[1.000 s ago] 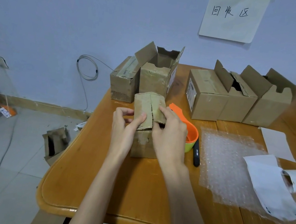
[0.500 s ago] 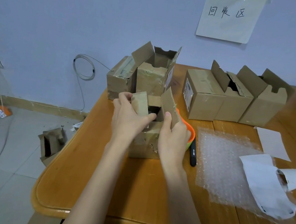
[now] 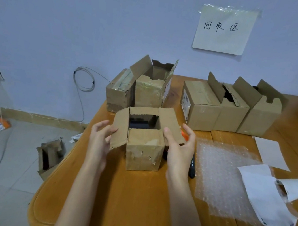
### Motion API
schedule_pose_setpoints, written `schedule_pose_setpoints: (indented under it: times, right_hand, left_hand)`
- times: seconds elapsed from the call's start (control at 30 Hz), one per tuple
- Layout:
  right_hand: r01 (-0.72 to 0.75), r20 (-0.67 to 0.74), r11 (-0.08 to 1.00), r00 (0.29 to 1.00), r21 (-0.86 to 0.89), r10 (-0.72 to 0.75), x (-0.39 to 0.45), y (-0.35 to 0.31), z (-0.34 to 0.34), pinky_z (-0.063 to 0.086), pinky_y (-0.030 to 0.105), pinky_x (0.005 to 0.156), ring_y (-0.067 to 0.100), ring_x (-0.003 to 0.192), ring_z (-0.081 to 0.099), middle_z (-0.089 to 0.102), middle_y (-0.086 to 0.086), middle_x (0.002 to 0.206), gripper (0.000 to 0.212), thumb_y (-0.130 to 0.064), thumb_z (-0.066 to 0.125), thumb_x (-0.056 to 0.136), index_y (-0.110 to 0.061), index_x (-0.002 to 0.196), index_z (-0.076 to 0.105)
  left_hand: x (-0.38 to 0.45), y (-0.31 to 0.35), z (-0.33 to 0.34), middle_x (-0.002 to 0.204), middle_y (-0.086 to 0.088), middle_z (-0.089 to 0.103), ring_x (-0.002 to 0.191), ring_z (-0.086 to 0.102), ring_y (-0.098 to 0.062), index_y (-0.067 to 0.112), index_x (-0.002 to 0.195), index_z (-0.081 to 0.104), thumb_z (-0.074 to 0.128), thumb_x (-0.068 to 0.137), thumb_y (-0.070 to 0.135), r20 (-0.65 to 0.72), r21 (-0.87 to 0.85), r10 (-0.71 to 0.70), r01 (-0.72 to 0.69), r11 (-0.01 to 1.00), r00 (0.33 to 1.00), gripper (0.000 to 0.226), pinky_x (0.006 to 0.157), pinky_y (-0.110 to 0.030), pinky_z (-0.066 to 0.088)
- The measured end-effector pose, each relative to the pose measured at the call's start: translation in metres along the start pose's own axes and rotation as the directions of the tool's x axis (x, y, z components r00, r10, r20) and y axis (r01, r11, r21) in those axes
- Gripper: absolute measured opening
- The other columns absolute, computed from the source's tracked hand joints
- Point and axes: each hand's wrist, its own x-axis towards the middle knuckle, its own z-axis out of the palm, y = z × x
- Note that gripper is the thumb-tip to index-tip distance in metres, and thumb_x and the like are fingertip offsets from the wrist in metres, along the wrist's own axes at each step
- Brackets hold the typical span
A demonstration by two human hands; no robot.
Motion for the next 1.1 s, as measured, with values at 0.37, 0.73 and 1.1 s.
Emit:
schedule_pose_setpoints:
  times: [0.37, 0.73, 1.1]
  right_hand:
    - [0.038, -0.021, 0.963, 0.999, -0.267, -0.045, 0.014, -0.012, -0.008, 0.051, 0.029, 0.086, 0.011, 0.102, 0.052, 0.05, -0.009, 0.11, 0.066, -0.022, 0.082, 0.074, -0.023, 0.129, 0.045]
    - [0.455, 0.152, 0.545, 0.847, -0.704, -0.51, 0.005, -0.023, 0.005, 0.035, 0.021, 0.092, 0.008, 0.107, 0.035, 0.052, -0.012, 0.108, 0.027, -0.004, 0.065, 0.083, -0.025, 0.098, 0.069]
    - [0.582, 0.446, 0.618, 0.81, -0.529, -0.381, -0.007, -0.071, 0.033, 0.049, 0.025, 0.088, 0.013, 0.099, 0.061, 0.069, -0.004, 0.102, 0.032, 0.0, 0.049, 0.089, -0.018, 0.095, 0.074]
  left_hand:
    - [0.014, 0.006, 0.016, 0.128, -0.005, 0.047, 0.104, 0.055, -0.023, 0.027, 0.112, 0.055, 0.046, 0.094, 0.007, 0.101, 0.544, 0.221, -0.24, 0.804, 0.97, 0.028, 0.067, -0.029, 0.048]
    - [0.004, 0.016, 0.031, 0.093, 0.005, 0.053, 0.093, 0.053, -0.015, 0.016, 0.084, 0.072, 0.05, 0.083, -0.011, 0.217, 0.759, 0.559, -0.499, 0.418, 0.8, 0.035, 0.075, -0.029, 0.043]
    - [0.006, 0.027, 0.04, 0.092, -0.001, 0.073, 0.098, 0.047, -0.022, 0.024, 0.089, 0.079, 0.049, 0.077, -0.007, 0.332, 0.836, 0.521, -0.5, 0.224, 0.787, 0.044, 0.087, -0.044, 0.045]
